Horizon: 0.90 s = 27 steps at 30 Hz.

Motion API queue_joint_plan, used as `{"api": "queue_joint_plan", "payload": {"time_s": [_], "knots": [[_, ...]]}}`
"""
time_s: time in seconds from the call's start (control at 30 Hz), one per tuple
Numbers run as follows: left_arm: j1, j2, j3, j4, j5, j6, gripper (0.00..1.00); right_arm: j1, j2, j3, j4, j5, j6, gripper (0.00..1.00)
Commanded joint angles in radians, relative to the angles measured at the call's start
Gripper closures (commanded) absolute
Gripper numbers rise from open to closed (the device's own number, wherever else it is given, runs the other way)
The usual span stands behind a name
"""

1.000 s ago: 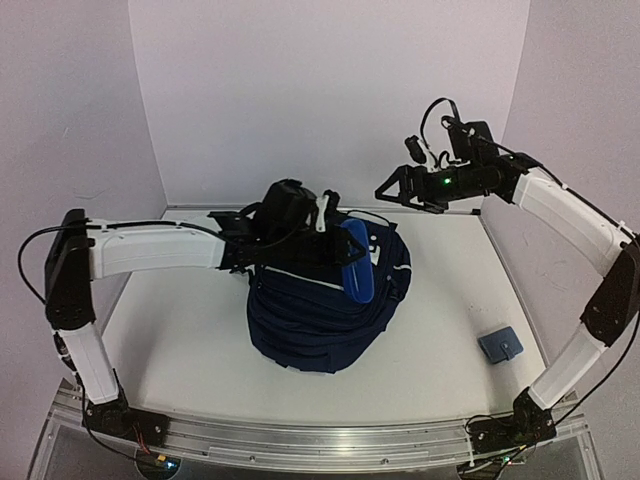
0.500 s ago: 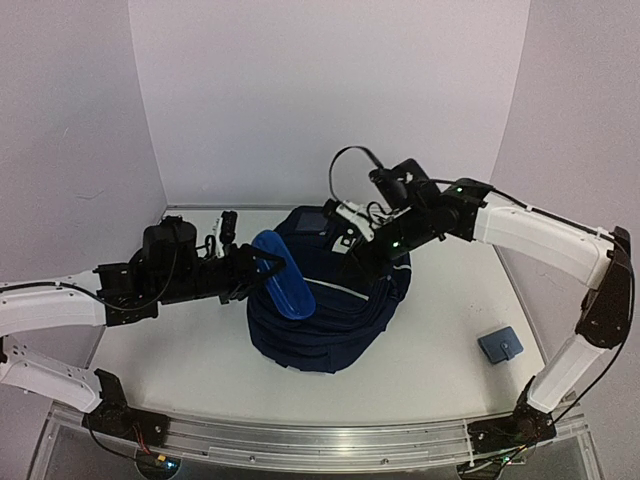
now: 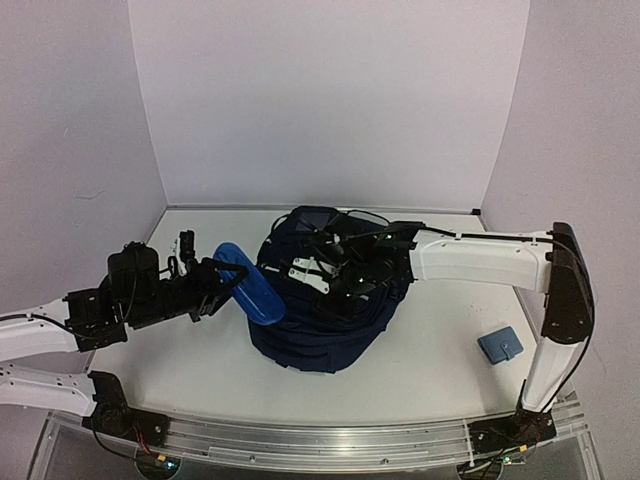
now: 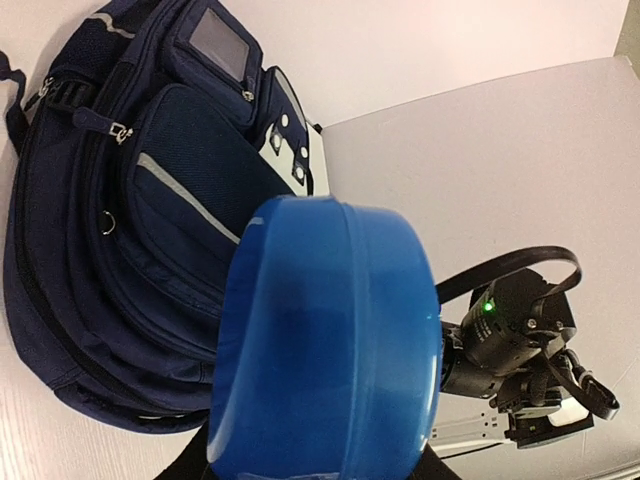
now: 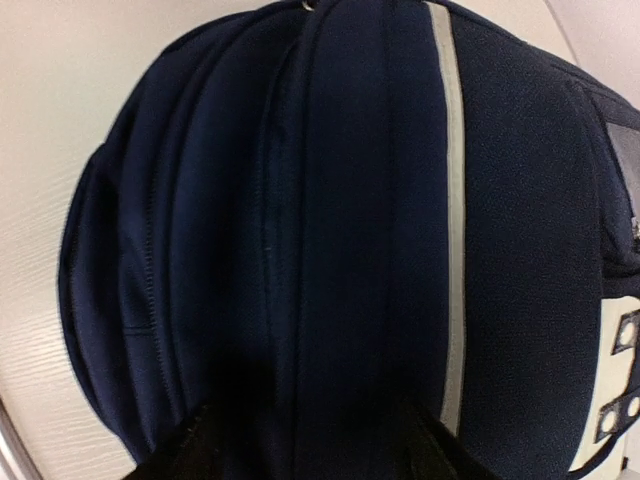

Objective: Pack the student bag
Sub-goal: Pick up the personal item from the center of the board, then place the personal item in the student bag.

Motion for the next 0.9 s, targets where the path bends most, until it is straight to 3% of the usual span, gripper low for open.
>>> {"api": "queue_joint_plan", "payload": {"time_s": [0.0,0.13,0.3,0.33,0.67,0.87], "knots": [[-0.001,-0.048,-0.024,-0.009,-0.031,-0.035,0.74,0.004,0.021,0.048,0.065,0.169,-0.002,0.55],[-0.001,-0.072,-0.047,-0.015,-0.028,-0.041,0.75,0.003,-0.008,0.057,0.064,0.169,0.008,0.66],[-0.001,-0.062,-0.073,0.018,0.001,-0.04,0.77,0.003,-0.035,0.08,0.048,0.182,0.0,0.98],[0.0,-0.051,-0.08,0.036,0.012,-0.041,0.77,0.003,-0.038,0.091,0.044,0.182,0.001,1.0],[-0.005,0.124,-0.1,0.31,0.14,-0.034,0.8,0.003,-0.002,0.309,-0.048,0.1,0.024,1.0],[-0.01,0.31,-0.08,0.528,0.175,-0.047,0.8,0.003,0.039,0.423,-0.055,0.065,0.063,1.0]]}}
